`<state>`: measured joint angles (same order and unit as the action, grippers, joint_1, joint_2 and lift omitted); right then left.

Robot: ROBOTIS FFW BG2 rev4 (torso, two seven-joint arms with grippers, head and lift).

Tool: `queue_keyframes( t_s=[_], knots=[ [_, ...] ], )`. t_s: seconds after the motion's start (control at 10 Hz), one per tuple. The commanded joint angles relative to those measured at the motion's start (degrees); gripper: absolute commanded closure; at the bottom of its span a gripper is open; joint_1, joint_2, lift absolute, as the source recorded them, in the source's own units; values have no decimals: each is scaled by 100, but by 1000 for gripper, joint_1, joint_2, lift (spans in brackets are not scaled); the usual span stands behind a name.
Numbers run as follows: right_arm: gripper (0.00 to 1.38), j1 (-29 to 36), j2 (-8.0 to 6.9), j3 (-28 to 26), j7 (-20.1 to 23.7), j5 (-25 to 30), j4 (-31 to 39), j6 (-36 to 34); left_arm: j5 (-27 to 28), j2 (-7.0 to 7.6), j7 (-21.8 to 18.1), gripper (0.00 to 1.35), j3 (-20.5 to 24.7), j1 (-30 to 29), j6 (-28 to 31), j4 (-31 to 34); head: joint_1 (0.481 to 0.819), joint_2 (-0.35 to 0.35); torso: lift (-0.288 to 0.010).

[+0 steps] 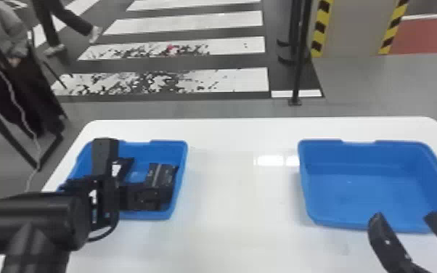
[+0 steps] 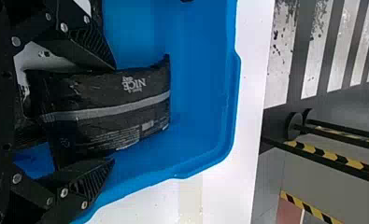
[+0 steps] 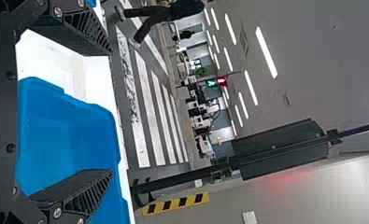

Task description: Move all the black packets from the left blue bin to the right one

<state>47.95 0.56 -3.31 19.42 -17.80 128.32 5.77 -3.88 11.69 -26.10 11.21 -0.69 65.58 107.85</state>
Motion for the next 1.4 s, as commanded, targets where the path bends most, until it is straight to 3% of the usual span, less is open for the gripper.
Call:
queue_keyframes(
  t_s=[0.0, 0.1, 0.2, 0.4, 0.5, 0.6, 0.8, 1.0, 1.3],
  knots=[
    [133, 0, -3, 0, 0, -3, -1, 0, 23, 18, -9, 633, -47, 196, -5, -344, 695, 150, -154],
    [133, -14, -3, 0, 0, -3, -15, 0, 34, 26, -36, 858, -115, 252, -202, -414, 695, 151, -154],
    [133, -14, -3, 0, 0, -3, -15, 0, 46, 26, -88, 914, -127, 294, -357, -456, 695, 149, -154],
    [133, -14, -3, 0, 0, -3, -15, 0, 23, -9, -115, 1205, -35, 210, -919, -456, 695, 140, -154],
    [133, -14, -3, 0, 0, -14, -15, 0, 23, -9, -159, 1208, -24, 111, -1313, -442, 695, 142, -154],
    [133, -14, -3, 0, 0, -14, -15, 0, 34, 0, -247, 1208, 45, -1, -1313, -203, 695, 141, -154],
    [133, -14, -3, 0, 0, -26, -1, 0, -46, 0, -405, 1208, 388, -578, -961, 838, 695, 143, -154],
    [133, -42, -3, 0, 35, -83, 28, -28, -514, 0, -616, 1208, 525, -1169, -891, 1794, 695, 151, -154],
    [133, -464, 15, 0, 598, -437, 28, -1251, -1463, 0, -1046, 1208, 91, -1675, -849, 2328, 695, 89, -154]
  ],
)
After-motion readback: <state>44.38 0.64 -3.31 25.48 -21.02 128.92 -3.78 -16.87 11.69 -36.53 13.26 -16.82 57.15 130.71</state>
